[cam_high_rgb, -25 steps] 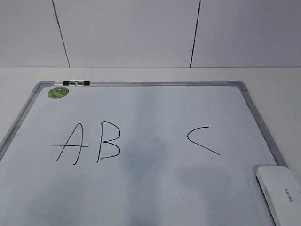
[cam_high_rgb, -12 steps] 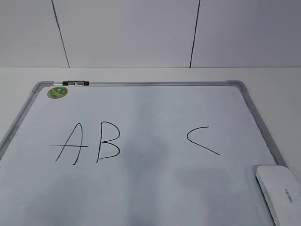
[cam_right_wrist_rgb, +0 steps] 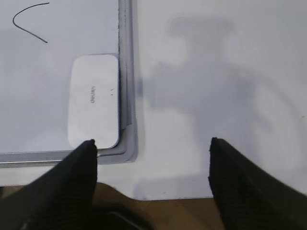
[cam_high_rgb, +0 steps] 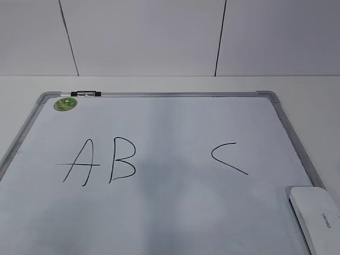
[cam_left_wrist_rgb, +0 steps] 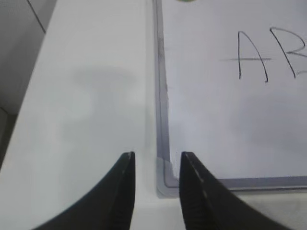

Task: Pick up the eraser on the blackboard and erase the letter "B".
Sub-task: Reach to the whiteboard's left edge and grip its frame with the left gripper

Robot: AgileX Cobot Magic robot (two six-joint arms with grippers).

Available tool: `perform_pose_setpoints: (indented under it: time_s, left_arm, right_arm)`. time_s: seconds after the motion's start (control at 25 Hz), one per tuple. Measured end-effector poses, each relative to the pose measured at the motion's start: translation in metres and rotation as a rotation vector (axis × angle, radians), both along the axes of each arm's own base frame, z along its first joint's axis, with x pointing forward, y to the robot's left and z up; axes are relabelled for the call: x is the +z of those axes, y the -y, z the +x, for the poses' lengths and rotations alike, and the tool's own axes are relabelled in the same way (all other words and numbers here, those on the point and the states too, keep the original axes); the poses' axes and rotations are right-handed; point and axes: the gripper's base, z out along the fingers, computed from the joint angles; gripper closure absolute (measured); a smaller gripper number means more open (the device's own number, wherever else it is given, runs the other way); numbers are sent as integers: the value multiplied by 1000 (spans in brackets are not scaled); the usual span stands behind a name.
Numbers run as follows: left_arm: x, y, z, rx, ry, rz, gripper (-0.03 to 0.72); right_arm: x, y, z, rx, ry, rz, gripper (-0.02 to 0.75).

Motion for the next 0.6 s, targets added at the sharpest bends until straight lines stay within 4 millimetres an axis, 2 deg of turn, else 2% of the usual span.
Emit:
perform_pose_setpoints:
  time_s: [0.28, 0.44, 0.6]
  left_arm:
    - [-4, 7, 42, -42, -213, -68, 449]
    - [-7, 8, 76, -45, -386, -63, 449]
    - [-1, 8, 115, -53, -502, -54, 449]
  right_arm:
    - [7, -15, 43, 35, -212, 156, 165]
    - [8, -21, 73, 41, -338, 210, 165]
    - [5, -23, 99, 33, -431, 218, 165]
